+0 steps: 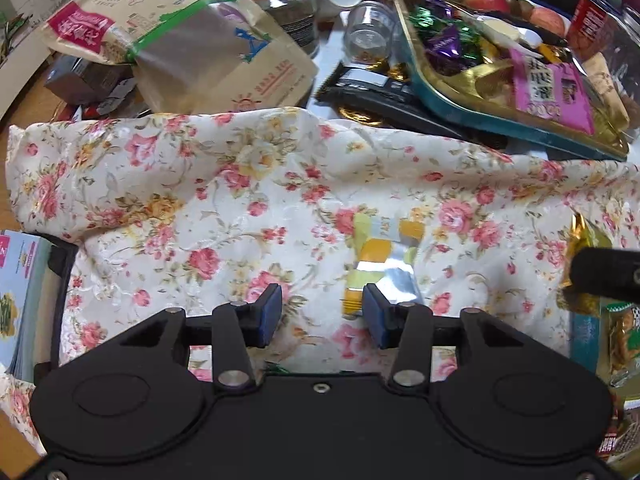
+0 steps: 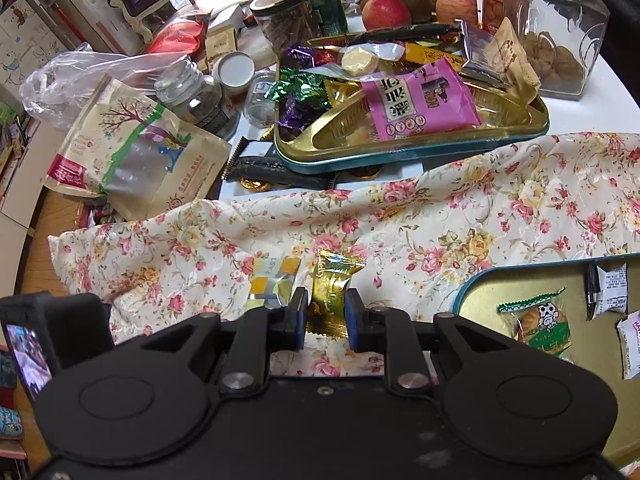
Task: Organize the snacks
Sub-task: 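Grasp the green-wrapped candy with the left gripper while the right gripper holds the gold candy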
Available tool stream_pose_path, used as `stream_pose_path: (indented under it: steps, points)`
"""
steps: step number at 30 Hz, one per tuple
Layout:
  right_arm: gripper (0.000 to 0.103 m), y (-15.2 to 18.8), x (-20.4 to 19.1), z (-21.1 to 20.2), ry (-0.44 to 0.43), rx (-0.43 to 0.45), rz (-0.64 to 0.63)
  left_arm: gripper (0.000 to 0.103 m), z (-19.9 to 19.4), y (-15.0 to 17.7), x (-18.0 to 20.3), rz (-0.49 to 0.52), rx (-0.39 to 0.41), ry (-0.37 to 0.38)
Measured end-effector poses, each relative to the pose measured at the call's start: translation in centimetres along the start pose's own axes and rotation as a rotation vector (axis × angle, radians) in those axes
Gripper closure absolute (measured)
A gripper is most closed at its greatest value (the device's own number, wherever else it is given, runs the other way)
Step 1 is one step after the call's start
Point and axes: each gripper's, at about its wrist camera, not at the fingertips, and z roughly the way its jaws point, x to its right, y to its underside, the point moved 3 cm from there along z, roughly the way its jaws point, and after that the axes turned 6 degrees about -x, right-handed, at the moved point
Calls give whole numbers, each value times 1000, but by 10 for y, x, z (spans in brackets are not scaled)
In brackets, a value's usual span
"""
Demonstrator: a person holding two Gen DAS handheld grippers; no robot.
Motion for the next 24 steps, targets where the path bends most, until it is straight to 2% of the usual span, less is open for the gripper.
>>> stream_pose_path:
  steps: [2, 7, 15, 17, 19, 24]
  points:
    - [82, 1, 1, 0, 1, -3, -6, 50, -3, -1, -11, -25, -5, 26]
    - [82, 4, 1, 3, 11, -18, -11, 50, 0, 10, -25, -2, -59, 9]
    - [82, 7, -11, 4, 11, -12, -42, 50, 4, 27, -33, -34, -173, 124]
    - [82, 8, -13, 5, 13, -14, -51, 47, 6, 30, -34, -19, -182, 76]
    - [82, 10, -14, 6, 16, -19, -61, 46, 5, 32, -36, -19, -170, 60]
    - [82, 14, -14, 8, 28, -25, -76, 47, 2, 35, -53, -67, -184, -7]
